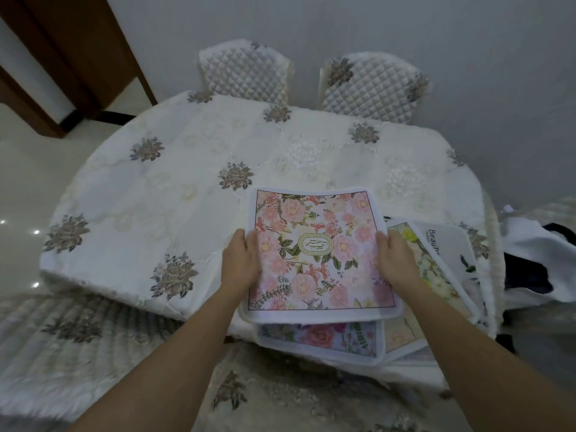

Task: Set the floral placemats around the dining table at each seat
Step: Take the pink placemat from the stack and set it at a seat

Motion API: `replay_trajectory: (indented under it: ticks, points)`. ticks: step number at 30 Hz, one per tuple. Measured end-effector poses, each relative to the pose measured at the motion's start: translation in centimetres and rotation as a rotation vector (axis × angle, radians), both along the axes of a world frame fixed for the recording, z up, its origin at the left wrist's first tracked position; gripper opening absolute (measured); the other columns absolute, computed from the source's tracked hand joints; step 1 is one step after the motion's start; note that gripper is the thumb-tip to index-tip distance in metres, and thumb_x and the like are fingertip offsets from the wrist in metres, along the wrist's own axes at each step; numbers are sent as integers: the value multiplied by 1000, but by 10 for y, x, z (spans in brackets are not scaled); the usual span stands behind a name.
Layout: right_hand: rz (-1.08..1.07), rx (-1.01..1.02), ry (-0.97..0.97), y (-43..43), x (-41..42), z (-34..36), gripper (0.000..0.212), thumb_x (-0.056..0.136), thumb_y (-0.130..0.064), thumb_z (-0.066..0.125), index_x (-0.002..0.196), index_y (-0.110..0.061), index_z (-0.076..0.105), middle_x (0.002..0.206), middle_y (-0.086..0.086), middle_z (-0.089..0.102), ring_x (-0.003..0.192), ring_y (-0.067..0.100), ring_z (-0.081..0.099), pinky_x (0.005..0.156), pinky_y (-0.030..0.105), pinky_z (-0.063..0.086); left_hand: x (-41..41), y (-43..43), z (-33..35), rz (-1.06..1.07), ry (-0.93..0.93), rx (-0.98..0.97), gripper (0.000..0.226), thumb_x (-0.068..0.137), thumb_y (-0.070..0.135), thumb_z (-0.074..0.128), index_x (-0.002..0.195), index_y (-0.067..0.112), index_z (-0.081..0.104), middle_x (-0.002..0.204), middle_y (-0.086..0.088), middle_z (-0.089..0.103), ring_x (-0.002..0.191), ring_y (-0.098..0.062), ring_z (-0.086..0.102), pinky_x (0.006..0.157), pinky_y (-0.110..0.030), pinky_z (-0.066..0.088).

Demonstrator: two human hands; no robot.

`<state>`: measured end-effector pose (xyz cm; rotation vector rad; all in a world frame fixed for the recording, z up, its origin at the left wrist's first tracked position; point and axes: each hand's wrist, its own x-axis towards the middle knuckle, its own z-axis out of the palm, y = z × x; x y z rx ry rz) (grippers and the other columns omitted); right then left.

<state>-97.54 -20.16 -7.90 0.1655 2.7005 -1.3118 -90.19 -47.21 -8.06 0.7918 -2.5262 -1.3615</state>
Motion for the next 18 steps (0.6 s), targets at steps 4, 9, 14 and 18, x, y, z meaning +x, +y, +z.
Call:
replay_trajectory:
  ticks: [4, 9, 14, 18]
  points:
    - [-27, -32, 59, 18, 12, 26, 32, 103, -28, 35, 76, -16, 44, 69, 3, 45, 62, 22, 45, 56, 32, 33, 11, 16, 16, 0, 8, -66, 37, 105, 34, 33, 78, 11, 42, 70, -3, 45, 62, -17, 42, 54, -34, 32]
    - [38, -48, 72, 27, 33, 32, 37, 102, -33, 35, 87, -4, 52, 70, 6, 48, 63, 25, 50, 58, 34, 39, 50, 26, 23, 49, 8, -113, 37, 105, 33, 34, 81, 7, 46, 70, -3, 47, 62, -16, 43, 53, -31, 31]
    - [193, -58, 16, -2, 56, 35, 28, 103, -29, 33, 88, -12, 49, 75, 6, 50, 66, 25, 52, 57, 34, 41, 108, 12, 36, 164, 34, -132, 33, 105, 30, 34, 86, 8, 50, 73, -4, 51, 66, -21, 48, 53, -30, 33]
    - [364, -77, 22, -50, 78, 32, 32, 102, -33, 34, 92, -6, 50, 82, 11, 53, 76, 29, 53, 65, 37, 39, 172, -11, 47, 340, 56, -117, 31, 105, 32, 35, 90, 10, 52, 80, -5, 58, 74, -22, 56, 61, -32, 41]
